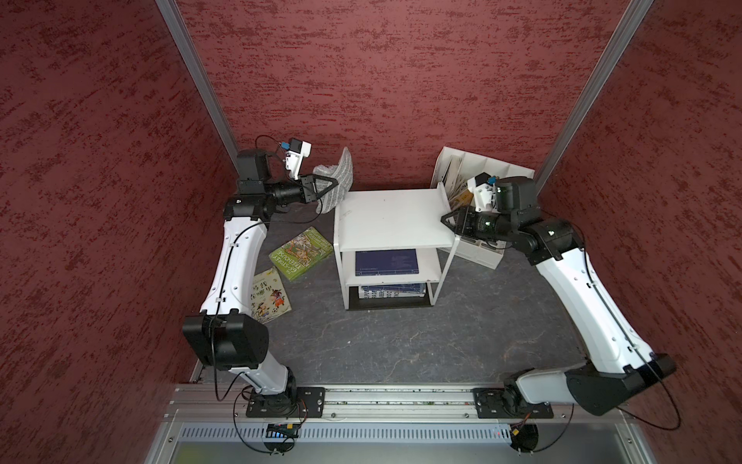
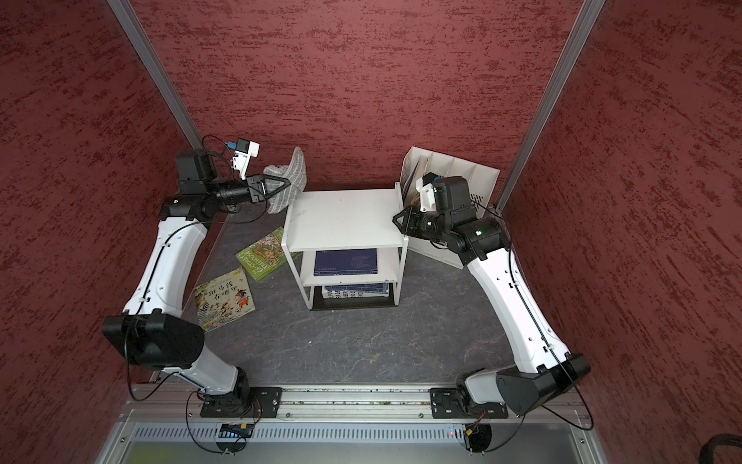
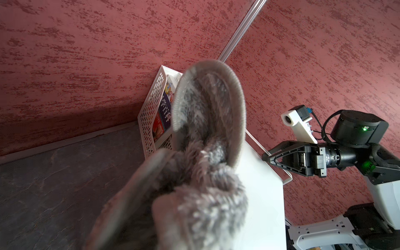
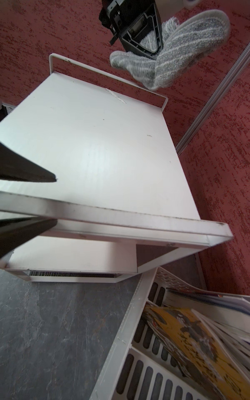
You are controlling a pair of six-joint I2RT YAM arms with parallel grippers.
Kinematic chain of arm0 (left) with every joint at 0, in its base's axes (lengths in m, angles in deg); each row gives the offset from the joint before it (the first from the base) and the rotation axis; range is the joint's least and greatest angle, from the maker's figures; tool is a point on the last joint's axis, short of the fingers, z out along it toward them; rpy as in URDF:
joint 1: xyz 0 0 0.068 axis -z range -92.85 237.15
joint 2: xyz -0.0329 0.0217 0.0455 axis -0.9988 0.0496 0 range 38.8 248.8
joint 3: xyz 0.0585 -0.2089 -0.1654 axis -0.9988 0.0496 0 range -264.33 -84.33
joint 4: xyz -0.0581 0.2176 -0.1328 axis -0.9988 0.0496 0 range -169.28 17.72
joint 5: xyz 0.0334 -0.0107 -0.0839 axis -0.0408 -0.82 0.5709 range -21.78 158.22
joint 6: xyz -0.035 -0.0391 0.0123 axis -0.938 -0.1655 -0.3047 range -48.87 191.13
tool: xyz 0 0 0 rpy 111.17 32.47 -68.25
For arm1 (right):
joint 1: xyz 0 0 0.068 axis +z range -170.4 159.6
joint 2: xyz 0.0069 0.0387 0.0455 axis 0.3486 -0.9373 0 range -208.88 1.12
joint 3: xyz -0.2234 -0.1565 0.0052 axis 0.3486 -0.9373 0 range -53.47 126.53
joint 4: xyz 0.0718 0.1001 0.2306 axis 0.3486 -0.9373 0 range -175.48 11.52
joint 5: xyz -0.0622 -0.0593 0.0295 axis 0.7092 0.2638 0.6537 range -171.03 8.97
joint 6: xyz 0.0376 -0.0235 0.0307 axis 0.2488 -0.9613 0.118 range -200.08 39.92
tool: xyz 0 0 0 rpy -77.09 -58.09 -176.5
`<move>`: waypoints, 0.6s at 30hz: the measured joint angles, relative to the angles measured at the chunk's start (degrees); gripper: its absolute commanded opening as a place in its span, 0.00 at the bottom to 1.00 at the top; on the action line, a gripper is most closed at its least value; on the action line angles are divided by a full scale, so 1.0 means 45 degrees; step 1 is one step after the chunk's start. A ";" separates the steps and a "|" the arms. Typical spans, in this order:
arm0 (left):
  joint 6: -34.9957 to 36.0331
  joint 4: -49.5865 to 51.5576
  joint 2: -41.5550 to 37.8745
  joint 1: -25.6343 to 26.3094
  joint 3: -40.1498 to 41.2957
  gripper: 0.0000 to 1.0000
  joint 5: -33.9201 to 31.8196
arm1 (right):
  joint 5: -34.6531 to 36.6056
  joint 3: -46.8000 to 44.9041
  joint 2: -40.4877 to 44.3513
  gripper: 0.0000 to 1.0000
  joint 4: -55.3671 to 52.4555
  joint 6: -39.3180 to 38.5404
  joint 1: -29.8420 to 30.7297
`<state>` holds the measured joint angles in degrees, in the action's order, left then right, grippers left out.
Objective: Wipe the bookshelf clean with a cloth
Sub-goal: Wipe the dust from the shelf.
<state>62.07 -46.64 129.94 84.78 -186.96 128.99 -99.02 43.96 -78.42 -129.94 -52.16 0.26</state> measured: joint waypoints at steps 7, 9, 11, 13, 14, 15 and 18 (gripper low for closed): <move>0.0636 0.0835 -0.0223 0.0126 0.0379 0.00 -0.0515 | 0.0000 0.0000 0.0000 0.32 0.0000 -0.0019 0.0000; 0.0753 0.0903 -0.0233 0.0126 0.0554 0.00 -0.0787 | 0.0000 0.0000 0.0000 0.32 0.0000 -0.0019 0.0000; 0.0792 0.0889 -0.0282 0.0126 0.0685 0.00 -0.1156 | 0.0000 0.0000 0.0000 0.32 0.0005 -0.0019 0.0000; 0.0782 0.0831 -0.0398 0.0112 0.0748 0.00 -0.1443 | -0.0005 0.0000 0.0000 0.32 0.0005 -0.0019 0.0000; 0.0763 0.0806 -0.0457 0.0102 0.0748 0.00 -0.1559 | 0.0000 0.0000 0.0000 0.32 0.0005 -0.0024 0.0000; 0.0748 0.0767 -0.0515 0.0087 0.0743 0.00 -0.1656 | 0.0000 0.0000 0.0000 0.32 0.0005 -0.0019 0.0005; 0.0748 0.0758 -0.0529 0.0015 0.0651 0.00 -0.1919 | 0.0000 0.0000 0.0000 0.32 0.0005 -0.0024 0.0000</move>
<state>65.44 -43.23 127.55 84.85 -184.03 120.36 -99.02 43.96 -78.42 -129.92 -52.27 0.26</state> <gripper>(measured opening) 0.069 0.317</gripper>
